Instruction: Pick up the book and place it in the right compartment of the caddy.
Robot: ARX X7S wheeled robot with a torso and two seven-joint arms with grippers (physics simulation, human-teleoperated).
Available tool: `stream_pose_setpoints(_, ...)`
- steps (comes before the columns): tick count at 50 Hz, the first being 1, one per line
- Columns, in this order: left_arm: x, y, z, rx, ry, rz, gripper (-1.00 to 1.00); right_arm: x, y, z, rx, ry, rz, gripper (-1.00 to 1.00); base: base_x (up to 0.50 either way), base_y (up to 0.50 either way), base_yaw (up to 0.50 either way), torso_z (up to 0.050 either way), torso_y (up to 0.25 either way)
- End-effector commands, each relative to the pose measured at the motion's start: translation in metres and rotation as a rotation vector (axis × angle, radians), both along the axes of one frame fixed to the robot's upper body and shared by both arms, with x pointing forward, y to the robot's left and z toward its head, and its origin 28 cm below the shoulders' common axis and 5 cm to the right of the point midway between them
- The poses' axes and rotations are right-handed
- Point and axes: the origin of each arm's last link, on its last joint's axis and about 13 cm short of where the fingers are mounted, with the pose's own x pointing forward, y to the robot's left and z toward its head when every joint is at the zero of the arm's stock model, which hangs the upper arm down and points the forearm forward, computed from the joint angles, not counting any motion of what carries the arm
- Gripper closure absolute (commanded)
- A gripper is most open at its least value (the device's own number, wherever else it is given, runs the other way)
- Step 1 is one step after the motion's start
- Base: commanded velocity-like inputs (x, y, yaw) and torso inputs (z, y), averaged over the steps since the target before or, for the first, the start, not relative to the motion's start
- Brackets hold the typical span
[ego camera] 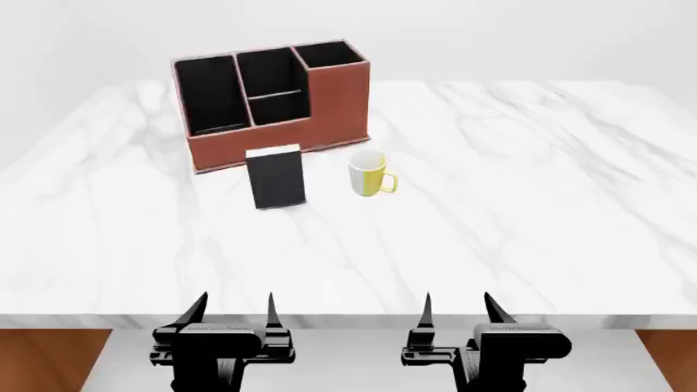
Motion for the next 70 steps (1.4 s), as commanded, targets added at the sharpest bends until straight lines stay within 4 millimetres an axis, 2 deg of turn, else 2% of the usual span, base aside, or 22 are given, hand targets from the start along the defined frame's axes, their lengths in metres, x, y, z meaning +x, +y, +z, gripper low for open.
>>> stream_pose_setpoints(1, 0.002, 0.001, -0.001, 0.0, 0.01, 0.0, -1.0, 0.0, 0.001, 0.001, 0.007, 0.023, -0.005, -1.0, 0.0, 0.0, 0.0, 0.0, 0.0)
stream_pose_setpoints(23, 0.002, 0.001, 0.0, 0.0, 0.009, 0.003, -1.0, 0.0, 0.002, 0.002, 0.032, 0.025, 0.025, -1.0, 0.0, 0.45, 0.0, 0.0, 0.0)
stream_pose_setpoints(27, 0.003, 0.001, 0.0, -0.008, 0.019, 0.006, -1.0, 0.003, 0.0, 0.002, 0.032, 0.058, -0.052, -1.0, 0.0, 0.0, 0.0, 0.0, 0.0)
stream_pose_setpoints(31, 0.002, 0.001, 0.005, -0.016, 0.027, 0.011, -1.0, 0.001, -0.001, 0.015, 0.043, 0.018, -0.036, -1.0, 0.0, 0.0, 0.0, 0.0, 0.0)
stream_pose_setpoints(32, 0.002, 0.001, 0.005, -0.013, 0.026, 0.01, -1.0, -0.002, 0.0, 0.016, 0.109, 0.039, 0.046, -1.0, 0.0, -0.01, 0.0, 0.0, 0.0)
stream_pose_setpoints(33, 0.002, 0.001, 0.004, -0.011, 0.026, 0.011, -1.0, -0.002, -0.001, 0.015, 0.148, 0.052, 0.05, -1.0, 0.0, -0.23, 0.0, 0.0, 0.0)
stream_pose_setpoints(37, 0.003, 0.001, 0.002, -0.008, 0.028, 0.01, -1.0, 0.0, -0.001, 0.006, 0.093, 0.049, 0.011, -1.0, 0.0, -0.5, 0.0, 0.0, 0.0)
stream_pose_setpoints(46, 0.003, 0.001, 0.007, -0.004, 0.025, 0.012, -1.0, 0.002, -0.002, 0.011, 0.095, 0.077, -0.045, -1.0, 0.0, -0.22, 0.0, 0.0, 0.0)
stream_pose_setpoints(48, 0.009, 0.002, 0.051, 0.023, 0.022, 0.017, -1.0, 0.008, -0.006, 0.049, 0.061, 0.079, -0.048, -1.0, 0.0, 0.0, 0.0, 0.0, 0.0)
stream_pose_setpoints(50, 0.008, 0.002, 0.051, 0.025, 0.039, 0.017, -1.0, 0.008, -0.006, 0.05, 0.061, 0.079, -0.048, -1.0, 0.0, 0.0, 0.0, 0.0, 0.0)
stream_pose_setpoints(51, 0.028, 0.012, 0.107, -0.042, -0.104, 0.002, -1.0, 0.027, -0.02, 0.107, 0.085, -0.065, -0.058, -1.0, 0.0, 0.0, 0.0, 0.0, 0.0)
stream_pose_setpoints(52, 0.033, 0.01, 0.16, -0.043, -0.252, -0.029, -1.0, 0.029, -0.019, 0.156, 0.108, -0.196, -0.019, -1.0, 0.0, 0.0, 0.0, 0.0, 0.0)
stream_pose_setpoints(53, 0.034, 0.01, 0.2, -0.03, -0.344, -0.049, -1.0, 0.026, -0.018, 0.195, 0.094, -0.297, 0.016, -1.0, 0.0, 0.0, 0.0, 0.0, 0.0)
stream_pose_setpoints(54, 0.04, 0.011, 0.23, -0.052, -0.365, -0.084, -1.0, 0.03, -0.02, 0.224, 0.054, -0.322, 0.028, -1.0, 0.5, 0.0, 0.0, 0.0, 0.0)
stream_pose_setpoints(55, 0.045, 0.012, 0.257, -0.042, -0.359, -0.077, -1.0, 0.036, -0.023, 0.245, 0.015, -0.297, 0.002, -1.0, 0.5, 0.0, 0.0, 0.0, 0.0)
stream_pose_setpoints(56, 0.05, 0.013, 0.282, -0.012, -0.328, -0.064, -1.0, 0.043, -0.026, 0.257, -0.021, -0.211, -0.004, -1.0, 0.5, 0.0, 0.0, 0.0, 0.0)
stream_pose_setpoints(57, 0.053, 0.015, 0.284, 0.014, -0.202, -0.05, -1.0, 0.045, -0.028, 0.254, -0.045, -0.062, 0.006, -1.0, 0.5, 0.0, 0.0, 0.0, 0.0)
stream_pose_setpoints(58, 0.057, 0.017, 0.284, 0.011, -0.085, -0.038, -1.0, 0.045, -0.031, 0.256, -0.067, 0.016, 0.003, -1.0, 0.5, 0.0, 0.0, 0.0, 0.0)
stream_pose_setpoints(61, 0.067, 0.019, 0.303, -0.017, -0.104, -0.024, -1.0, 0.046, -0.032, 0.279, -0.079, -0.019, -0.019, -1.0, 0.5, 0.0, 0.0, 0.0, 0.0)
stream_pose_setpoints(62, 0.069, 0.02, 0.302, -0.018, -0.098, -0.023, -1.0, 0.045, -0.031, 0.281, -0.097, -0.024, -0.016, -1.0, 0.5, 0.0, 0.0, 0.0, 0.0)
stream_pose_setpoints(67, 0.072, 0.018, 0.291, -0.002, -0.081, -0.025, -1.0, 0.042, -0.028, 0.28, -0.098, -0.022, -0.012, -1.0, 0.5, 0.0, 0.0, 0.0, 0.0)
stream_pose_setpoints(70, 0.073, 0.018, 0.287, 0.011, -0.063, -0.032, -1.0, 0.046, -0.027, 0.271, -0.112, -0.004, -0.014, -1.0, 0.5, 0.0, 0.0, 0.0, 0.0)
